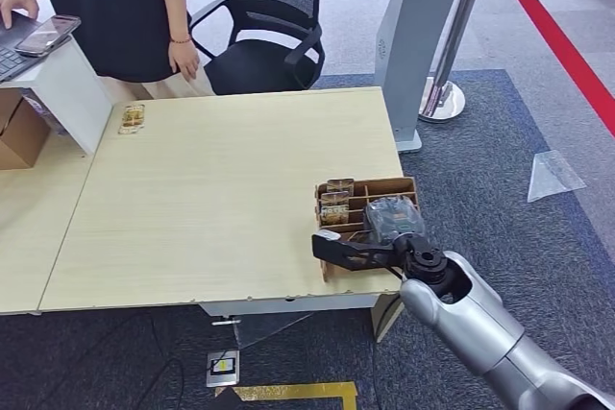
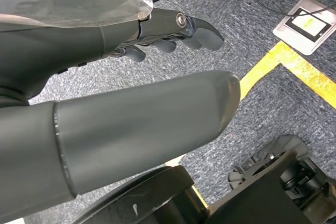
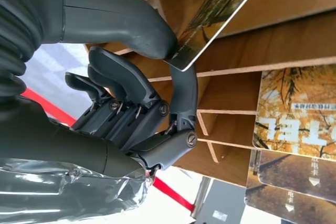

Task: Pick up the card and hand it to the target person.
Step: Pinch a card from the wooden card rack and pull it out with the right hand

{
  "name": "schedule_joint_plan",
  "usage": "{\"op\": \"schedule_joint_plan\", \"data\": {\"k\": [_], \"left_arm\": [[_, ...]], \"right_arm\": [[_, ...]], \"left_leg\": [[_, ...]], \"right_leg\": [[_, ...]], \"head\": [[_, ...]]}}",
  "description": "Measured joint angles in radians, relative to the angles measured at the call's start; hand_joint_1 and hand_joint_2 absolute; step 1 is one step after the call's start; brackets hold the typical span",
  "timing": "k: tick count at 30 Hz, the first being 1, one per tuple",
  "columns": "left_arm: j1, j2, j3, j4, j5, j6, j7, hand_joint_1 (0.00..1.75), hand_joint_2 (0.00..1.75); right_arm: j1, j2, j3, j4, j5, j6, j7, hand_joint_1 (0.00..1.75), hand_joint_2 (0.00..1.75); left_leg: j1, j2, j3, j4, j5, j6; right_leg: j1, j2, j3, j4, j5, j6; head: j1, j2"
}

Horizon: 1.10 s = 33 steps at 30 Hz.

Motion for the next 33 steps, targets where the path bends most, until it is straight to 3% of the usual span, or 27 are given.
{"op": "schedule_joint_plan", "data": {"k": [11, 24, 26, 29, 33], "left_arm": [[-0.001, 0.000, 0.000, 0.000, -0.003, -0.001, 0.007, 0.00, 0.00], [0.000, 0.000, 0.000, 0.000, 0.005, 0.003, -0.006, 0.00, 0.00], [0.000, 0.000, 0.000, 0.000, 0.006, 0.004, -0.008, 0.00, 0.00], [-0.001, -0.001, 0.000, 0.000, 0.002, 0.005, -0.009, 0.00, 0.00], [-0.010, -0.006, -0.001, 0.000, -0.020, -0.010, -0.006, 0.00, 0.00]], "right_arm": [[-0.070, -0.031, 0.038, -0.163, -0.054, 0.192, 0.056, 1.75, 1.75], [-0.219, -0.069, 0.089, -0.367, -0.079, 0.219, 0.117, 1.75, 1.75], [-0.238, -0.071, 0.089, -0.390, -0.070, 0.163, 0.127, 1.75, 1.75], [-0.248, -0.071, 0.076, -0.405, -0.053, -0.024, 0.110, 1.75, 1.75], [-0.235, -0.066, 0.037, -0.365, -0.179, -0.350, -0.040, 1.75, 1.75]], "left_leg": [[0.000, 0.000, 0.000, 0.000, 0.000, 0.000], [0.000, 0.000, 0.000, 0.000, 0.000, 0.000], [0.000, 0.000, 0.000, 0.000, 0.000, 0.000], [0.000, 0.000, 0.000, 0.000, 0.000, 0.000], [0.000, 0.000, -0.001, 0.000, 0.000, 0.000]], "right_leg": [[0.000, 0.000, -0.001, 0.000, 0.000, 0.000], [0.000, 0.000, -0.001, 0.000, 0.000, 0.000], [0.000, 0.000, -0.001, 0.000, 0.000, 0.000], [0.001, 0.000, -0.001, 0.000, 0.000, 0.000], [0.001, 0.000, -0.001, 0.000, 0.000, 0.000]], "head": [[0.000, 0.000], [0.000, 0.000], [0.000, 0.000], [0.000, 0.000], [0.000, 0.000]]}}
